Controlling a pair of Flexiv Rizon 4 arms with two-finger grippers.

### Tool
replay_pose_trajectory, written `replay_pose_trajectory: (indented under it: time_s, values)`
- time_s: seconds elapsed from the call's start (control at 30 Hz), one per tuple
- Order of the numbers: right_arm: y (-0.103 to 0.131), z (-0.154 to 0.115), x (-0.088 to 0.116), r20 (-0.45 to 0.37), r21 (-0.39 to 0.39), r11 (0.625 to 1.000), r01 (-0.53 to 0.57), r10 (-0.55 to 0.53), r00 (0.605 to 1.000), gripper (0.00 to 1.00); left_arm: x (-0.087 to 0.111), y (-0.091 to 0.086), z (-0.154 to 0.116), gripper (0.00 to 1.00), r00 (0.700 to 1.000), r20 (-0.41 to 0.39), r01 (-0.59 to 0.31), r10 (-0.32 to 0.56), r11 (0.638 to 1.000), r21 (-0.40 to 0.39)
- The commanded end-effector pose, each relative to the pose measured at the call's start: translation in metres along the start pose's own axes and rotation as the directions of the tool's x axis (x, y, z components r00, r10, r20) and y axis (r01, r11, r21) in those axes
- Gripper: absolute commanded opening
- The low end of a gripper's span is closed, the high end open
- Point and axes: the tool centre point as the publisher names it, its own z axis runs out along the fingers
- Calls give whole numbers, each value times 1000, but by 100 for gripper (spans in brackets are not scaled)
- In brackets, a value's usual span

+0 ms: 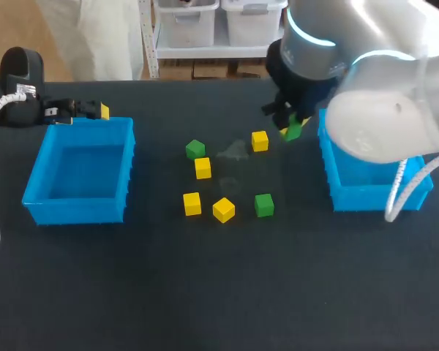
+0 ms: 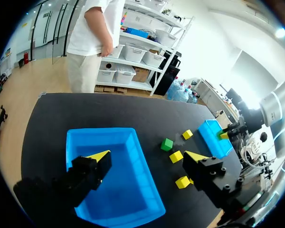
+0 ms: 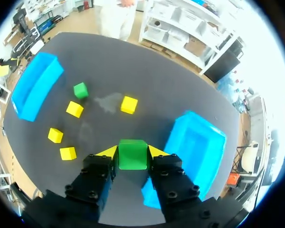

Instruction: Put the green cubes in the right bin and the yellow cubes in the left bin.

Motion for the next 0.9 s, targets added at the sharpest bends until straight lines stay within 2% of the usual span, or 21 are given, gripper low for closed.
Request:
replay_pose_trajectory:
  time_s: [0.03, 0.47, 0.73, 0.9]
  values:
    - [-14, -7, 15, 28, 4, 1000, -19, 19, 999, 0, 0, 0, 0, 100, 1000, 0, 0, 0, 1000, 0]
    - [-62, -4, 44, 33, 33, 990, -138, 136, 990, 0, 0, 0, 0, 100, 1000, 0, 0, 0, 1000, 0]
    - [-101, 10, 55, 21, 62, 976, -210, 209, 978, 0, 0, 0, 0, 100, 1000, 0, 0, 0, 1000, 0]
    - [-113, 24, 60, 1, 68, 970, -235, 235, 972, 0, 0, 0, 0, 100, 1000, 0, 0, 0, 1000, 0]
